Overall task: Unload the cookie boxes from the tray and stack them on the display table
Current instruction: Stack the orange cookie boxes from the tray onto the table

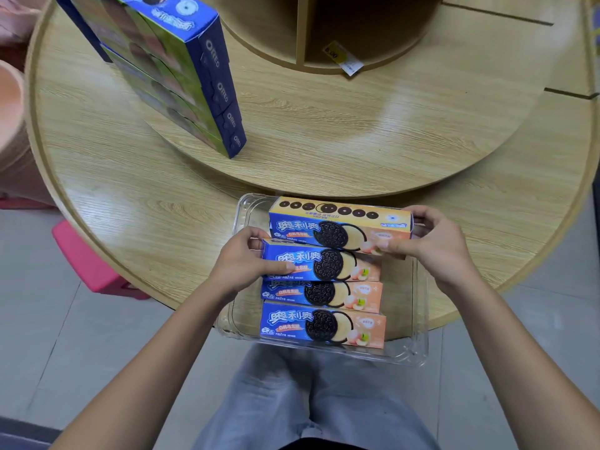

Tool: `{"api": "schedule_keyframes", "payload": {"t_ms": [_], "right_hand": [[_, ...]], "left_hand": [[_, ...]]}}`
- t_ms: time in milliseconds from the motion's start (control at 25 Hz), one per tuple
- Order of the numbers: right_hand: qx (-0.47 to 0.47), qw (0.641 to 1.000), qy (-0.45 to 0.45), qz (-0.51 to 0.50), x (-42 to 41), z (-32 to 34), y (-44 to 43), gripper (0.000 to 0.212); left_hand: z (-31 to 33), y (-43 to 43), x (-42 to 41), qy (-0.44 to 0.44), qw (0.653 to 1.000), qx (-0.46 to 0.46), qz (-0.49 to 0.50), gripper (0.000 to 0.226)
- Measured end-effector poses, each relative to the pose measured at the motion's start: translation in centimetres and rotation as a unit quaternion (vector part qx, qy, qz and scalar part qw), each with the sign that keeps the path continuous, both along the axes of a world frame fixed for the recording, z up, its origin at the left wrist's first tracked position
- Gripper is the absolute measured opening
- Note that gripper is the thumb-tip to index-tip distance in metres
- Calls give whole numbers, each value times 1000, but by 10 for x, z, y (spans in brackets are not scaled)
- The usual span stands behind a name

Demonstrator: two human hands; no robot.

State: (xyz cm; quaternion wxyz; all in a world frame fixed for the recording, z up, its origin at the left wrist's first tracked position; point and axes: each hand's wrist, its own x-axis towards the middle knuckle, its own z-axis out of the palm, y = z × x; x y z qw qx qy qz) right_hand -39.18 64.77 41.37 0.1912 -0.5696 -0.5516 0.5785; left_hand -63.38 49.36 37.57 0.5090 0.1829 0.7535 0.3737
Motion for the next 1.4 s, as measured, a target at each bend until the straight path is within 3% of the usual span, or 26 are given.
{"api": "schedule_keyframes", "payload": {"t_ms": [120,280,440,560,760,1040,1160,1280,1400], "right_hand": [[27,999,29,-7,9,12,3,65],[51,994,89,-30,15,28,8,65],[83,985,138,-67,15,37,34,65],[83,984,147,-58,11,40,59,82],[80,984,154,-33,-11,27,88,87],[63,984,164,20,-42,4,109,76],[80,985,148,46,-46,1,116,75],[109,987,90,82,-43,1,120,66],[149,982,26,110,-41,-1,113,71]], "left_hand": [[15,-11,-3,23,999,41,13,69],[34,-15,-19,28,991,125,29,64],[34,21,-40,27,981,194,8,68],[20,60,-52,-5,979,205,-20,64],[4,103,-65,-35,971,237,-8,62],[-7,129,-72,-2,968,249,9,59],[-9,133,-69,34,968,249,13,60],[-7,134,-69,70,967,245,-16,64],[-5,131,-69,98,963,250,-38,69]]}}
